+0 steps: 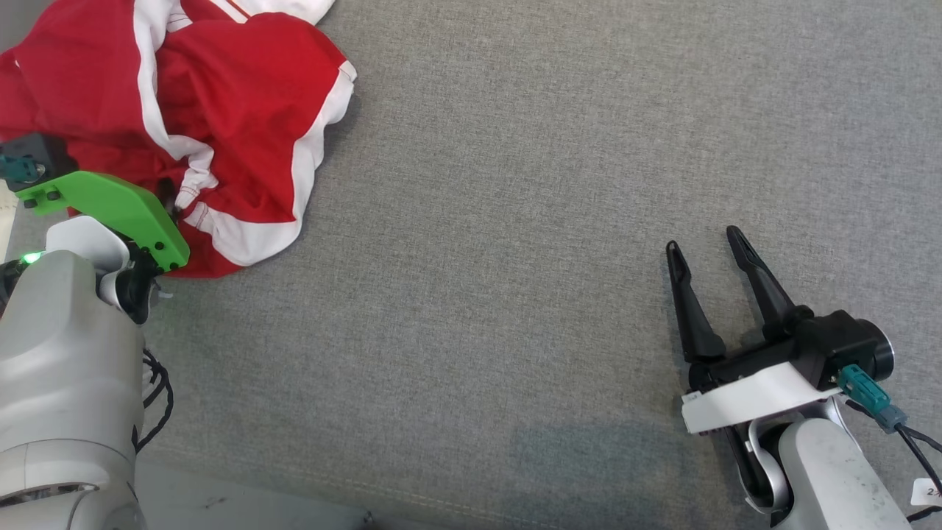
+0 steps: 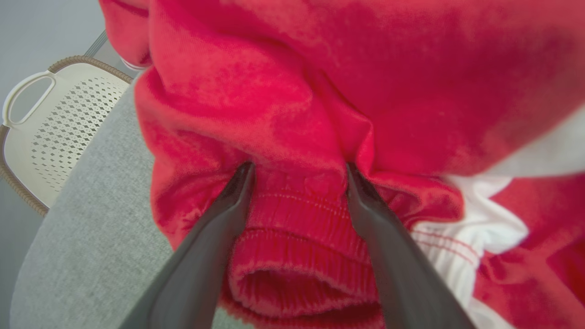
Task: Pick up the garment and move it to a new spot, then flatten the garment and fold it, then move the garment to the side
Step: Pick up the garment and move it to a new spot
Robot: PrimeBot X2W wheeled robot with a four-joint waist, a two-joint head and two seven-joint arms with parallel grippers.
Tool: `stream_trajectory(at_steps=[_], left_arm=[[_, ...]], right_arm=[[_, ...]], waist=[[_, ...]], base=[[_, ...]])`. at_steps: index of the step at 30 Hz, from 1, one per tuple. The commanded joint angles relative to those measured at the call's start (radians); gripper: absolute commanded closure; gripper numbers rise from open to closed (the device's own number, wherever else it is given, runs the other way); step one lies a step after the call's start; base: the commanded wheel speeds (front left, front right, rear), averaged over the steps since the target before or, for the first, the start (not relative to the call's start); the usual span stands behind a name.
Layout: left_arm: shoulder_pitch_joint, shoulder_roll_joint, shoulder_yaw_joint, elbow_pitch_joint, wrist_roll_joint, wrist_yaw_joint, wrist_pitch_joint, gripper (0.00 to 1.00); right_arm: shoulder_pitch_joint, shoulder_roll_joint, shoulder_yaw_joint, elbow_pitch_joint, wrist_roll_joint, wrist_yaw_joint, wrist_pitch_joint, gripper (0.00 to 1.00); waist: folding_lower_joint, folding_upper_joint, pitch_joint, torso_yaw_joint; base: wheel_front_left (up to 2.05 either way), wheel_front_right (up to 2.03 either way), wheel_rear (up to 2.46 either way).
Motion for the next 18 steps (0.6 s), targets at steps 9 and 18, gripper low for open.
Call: stream_trajectory(at_steps=[9, 18], left_arm=[[0.037, 0.029, -0.028, -0.019, -0.019, -0.007, -0.136, 1.0], [0.121, 0.068, -0.037, -0.084, -0.008, 0.008, -0.382, 1.0]], right_arm=[[-0.032, 0.013, 0.021, 0.025, 0.022, 0.0, -0.003, 0.0], [0.004, 0.05, 0.03, 0.054, 0.045, 0.0, -0.003, 0.0]], waist=[[0.0, -0.0001, -0.038, -0.021], [0.0, -0.0001, -0.193, -0.087]], base=[[0.0, 0.0, 0.0], [0.0, 0.0, 0.0]])
